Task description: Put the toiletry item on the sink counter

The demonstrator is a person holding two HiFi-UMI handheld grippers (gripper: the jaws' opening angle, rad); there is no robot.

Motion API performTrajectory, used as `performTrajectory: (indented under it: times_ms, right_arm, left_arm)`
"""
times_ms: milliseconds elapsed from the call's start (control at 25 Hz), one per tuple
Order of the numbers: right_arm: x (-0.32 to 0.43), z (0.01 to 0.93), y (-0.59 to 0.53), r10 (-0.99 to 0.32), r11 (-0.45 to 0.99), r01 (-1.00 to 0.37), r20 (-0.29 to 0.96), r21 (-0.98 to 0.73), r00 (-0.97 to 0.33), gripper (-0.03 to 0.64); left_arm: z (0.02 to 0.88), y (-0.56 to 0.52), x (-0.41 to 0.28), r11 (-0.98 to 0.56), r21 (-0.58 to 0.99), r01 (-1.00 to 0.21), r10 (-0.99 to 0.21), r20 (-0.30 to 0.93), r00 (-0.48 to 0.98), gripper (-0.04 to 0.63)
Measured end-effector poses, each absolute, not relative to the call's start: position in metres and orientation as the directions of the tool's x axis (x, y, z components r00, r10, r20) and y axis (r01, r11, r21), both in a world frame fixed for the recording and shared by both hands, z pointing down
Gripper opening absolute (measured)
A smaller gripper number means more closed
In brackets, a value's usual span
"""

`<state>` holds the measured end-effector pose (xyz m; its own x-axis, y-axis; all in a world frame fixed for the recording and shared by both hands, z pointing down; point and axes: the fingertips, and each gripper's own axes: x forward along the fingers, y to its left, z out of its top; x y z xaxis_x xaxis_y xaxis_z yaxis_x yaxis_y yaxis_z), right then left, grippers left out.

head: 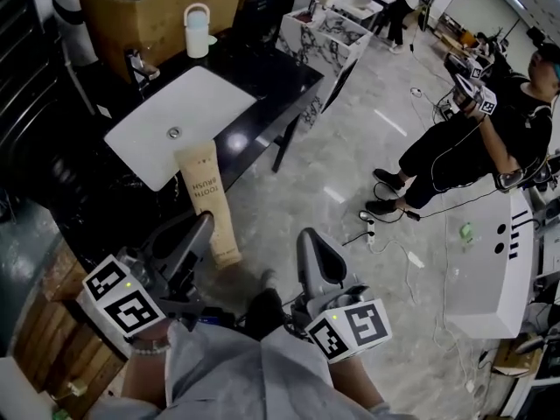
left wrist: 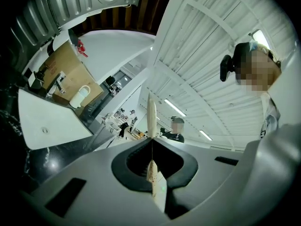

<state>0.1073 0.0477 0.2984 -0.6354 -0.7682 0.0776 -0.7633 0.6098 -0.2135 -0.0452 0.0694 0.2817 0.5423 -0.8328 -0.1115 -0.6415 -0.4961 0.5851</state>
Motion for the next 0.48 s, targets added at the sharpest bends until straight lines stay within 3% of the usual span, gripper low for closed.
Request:
performTrajectory:
  times_ms: [480]
  right_arm:
    - [0.168,0.290,-0.058,-0.704,0.677,-0.702,0.081,-0.221,-0.705,-0.002]
  left_arm:
    - [0.271,-0.013,0.005,-0.410,0.575,-0.708,-0.894,-0.100,0.436,0.008]
